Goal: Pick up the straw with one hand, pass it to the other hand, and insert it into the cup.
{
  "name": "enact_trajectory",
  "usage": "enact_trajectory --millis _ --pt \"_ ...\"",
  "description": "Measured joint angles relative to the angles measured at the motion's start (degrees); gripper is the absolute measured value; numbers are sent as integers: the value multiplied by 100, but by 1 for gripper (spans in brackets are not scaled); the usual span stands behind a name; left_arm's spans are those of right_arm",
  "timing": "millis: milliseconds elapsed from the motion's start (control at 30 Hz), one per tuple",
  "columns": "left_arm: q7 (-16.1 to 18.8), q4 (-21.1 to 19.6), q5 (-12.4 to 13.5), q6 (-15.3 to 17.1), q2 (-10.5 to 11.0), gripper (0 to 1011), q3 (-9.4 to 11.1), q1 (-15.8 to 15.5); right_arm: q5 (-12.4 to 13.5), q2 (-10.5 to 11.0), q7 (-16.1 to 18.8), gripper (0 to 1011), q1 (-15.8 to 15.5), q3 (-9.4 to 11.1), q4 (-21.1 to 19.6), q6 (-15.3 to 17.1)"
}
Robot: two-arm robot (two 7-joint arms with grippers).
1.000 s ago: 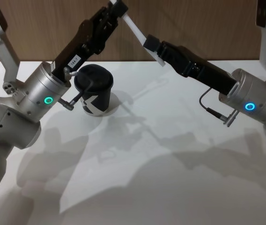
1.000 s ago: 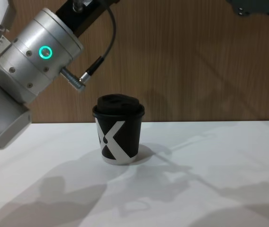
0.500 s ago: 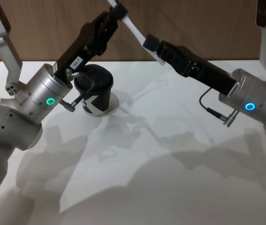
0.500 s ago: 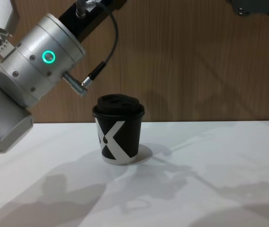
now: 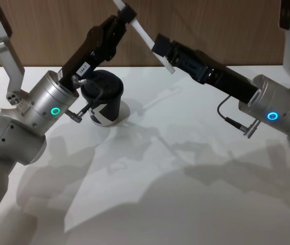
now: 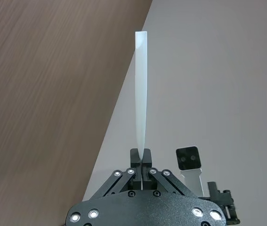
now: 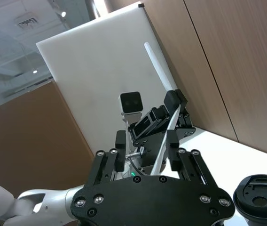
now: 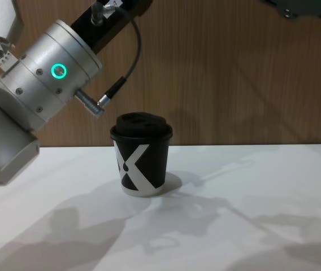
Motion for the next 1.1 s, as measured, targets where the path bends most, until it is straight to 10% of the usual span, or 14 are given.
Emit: enact_trajectory --millis 600,1100 --pt "544 -506 523 -2 430 8 -42 -27 0 0 -3 1001 0 0 0 0" --pt "1207 -1205 1164 122 982 8 -156 38 0 0 -3 1001 0 0 1 0"
